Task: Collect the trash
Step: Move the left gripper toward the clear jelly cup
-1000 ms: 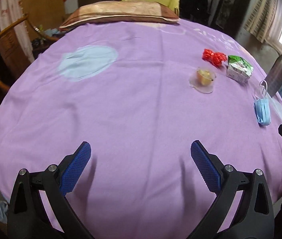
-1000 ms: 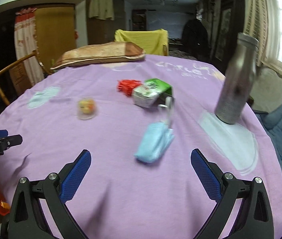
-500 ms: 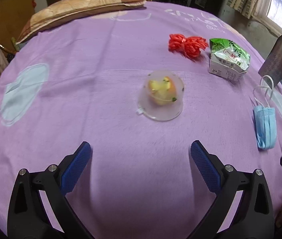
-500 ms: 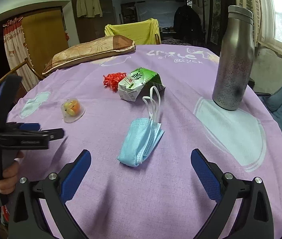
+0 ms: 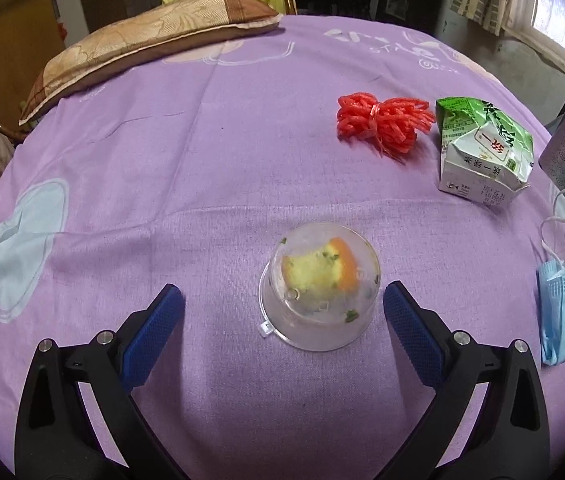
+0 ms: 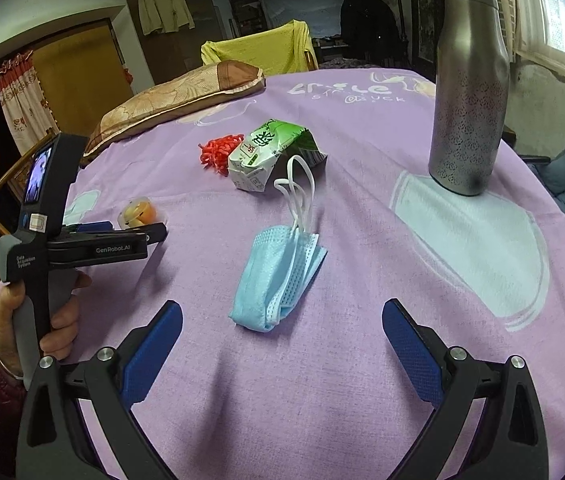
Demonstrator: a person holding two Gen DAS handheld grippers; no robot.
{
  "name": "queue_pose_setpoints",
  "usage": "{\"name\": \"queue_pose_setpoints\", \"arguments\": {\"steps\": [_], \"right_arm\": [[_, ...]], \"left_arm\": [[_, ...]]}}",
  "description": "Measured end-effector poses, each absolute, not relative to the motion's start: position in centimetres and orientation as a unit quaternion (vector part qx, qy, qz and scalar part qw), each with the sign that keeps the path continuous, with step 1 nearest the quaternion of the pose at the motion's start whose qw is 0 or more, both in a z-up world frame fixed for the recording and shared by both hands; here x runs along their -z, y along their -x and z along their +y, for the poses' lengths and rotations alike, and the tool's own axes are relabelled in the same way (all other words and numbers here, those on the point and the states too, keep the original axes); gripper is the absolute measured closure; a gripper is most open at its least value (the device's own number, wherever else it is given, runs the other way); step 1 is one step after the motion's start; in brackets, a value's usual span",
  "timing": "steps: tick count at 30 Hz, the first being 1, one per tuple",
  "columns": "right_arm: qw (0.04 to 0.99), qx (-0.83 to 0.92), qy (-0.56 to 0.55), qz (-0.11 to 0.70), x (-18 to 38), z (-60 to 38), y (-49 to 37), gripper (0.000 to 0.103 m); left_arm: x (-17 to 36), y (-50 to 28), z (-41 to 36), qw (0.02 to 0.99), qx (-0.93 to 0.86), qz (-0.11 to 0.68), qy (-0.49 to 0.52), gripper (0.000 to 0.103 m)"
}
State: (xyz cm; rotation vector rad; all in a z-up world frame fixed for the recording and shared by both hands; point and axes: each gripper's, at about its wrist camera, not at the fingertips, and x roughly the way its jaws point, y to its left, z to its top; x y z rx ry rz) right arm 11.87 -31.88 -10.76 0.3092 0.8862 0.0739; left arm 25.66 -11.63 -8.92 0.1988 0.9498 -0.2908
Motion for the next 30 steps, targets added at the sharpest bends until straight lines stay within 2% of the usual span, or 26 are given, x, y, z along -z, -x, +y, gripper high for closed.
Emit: {"name": "queue_pose_setpoints", "arguments": {"steps": [16, 30], "right_arm": [[0.849, -0.070, -0.239, 0.465, 12.8, -33.9, -13.2, 0.004], [0.849, -0.055, -0.133, 0.509, 12.7, -31.4, -14.8, 0.004]], "left_arm": [[9.0, -25.5, -11.6, 0.876, 0.140, 0.453, -0.094, 0.005], [9.0, -25.5, -11.6, 0.875, 0.140, 0.453, -0.093, 0.005]]}}
